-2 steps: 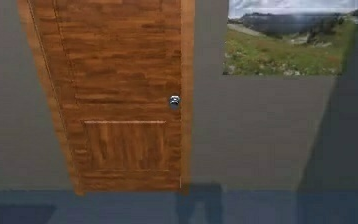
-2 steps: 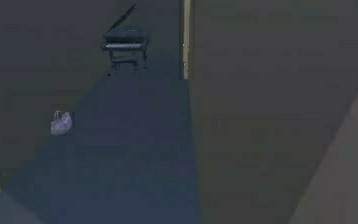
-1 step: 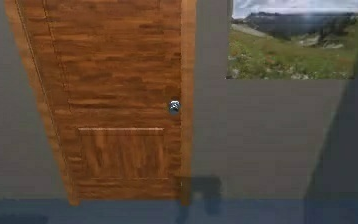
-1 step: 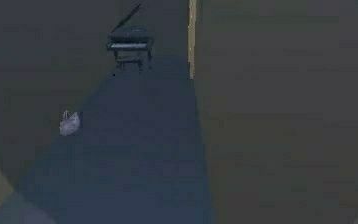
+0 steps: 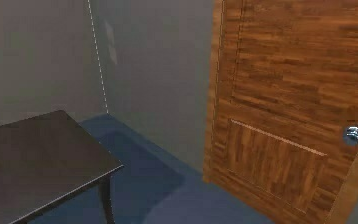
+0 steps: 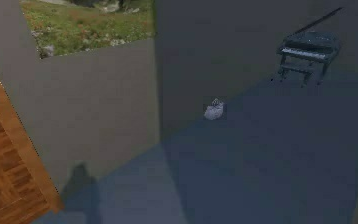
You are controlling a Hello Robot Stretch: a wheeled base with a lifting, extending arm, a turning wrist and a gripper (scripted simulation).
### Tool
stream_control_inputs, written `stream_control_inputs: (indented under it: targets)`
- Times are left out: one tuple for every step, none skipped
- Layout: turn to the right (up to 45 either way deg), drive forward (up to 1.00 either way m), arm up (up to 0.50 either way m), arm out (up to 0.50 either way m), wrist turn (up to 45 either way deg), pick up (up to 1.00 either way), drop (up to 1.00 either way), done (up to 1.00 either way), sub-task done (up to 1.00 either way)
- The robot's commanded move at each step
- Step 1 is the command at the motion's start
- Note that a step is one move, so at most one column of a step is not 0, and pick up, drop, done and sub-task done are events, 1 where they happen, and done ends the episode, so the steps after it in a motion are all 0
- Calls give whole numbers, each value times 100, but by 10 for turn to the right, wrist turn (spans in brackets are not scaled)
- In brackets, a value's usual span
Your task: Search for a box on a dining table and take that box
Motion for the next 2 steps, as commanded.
stream_control_inputs:
  targets:
    - [-60, 0, 0, 0, 0, 0, 0, 0, 0]
    - [0, 5, 0, 0, 0, 0, 0, 0, 0]
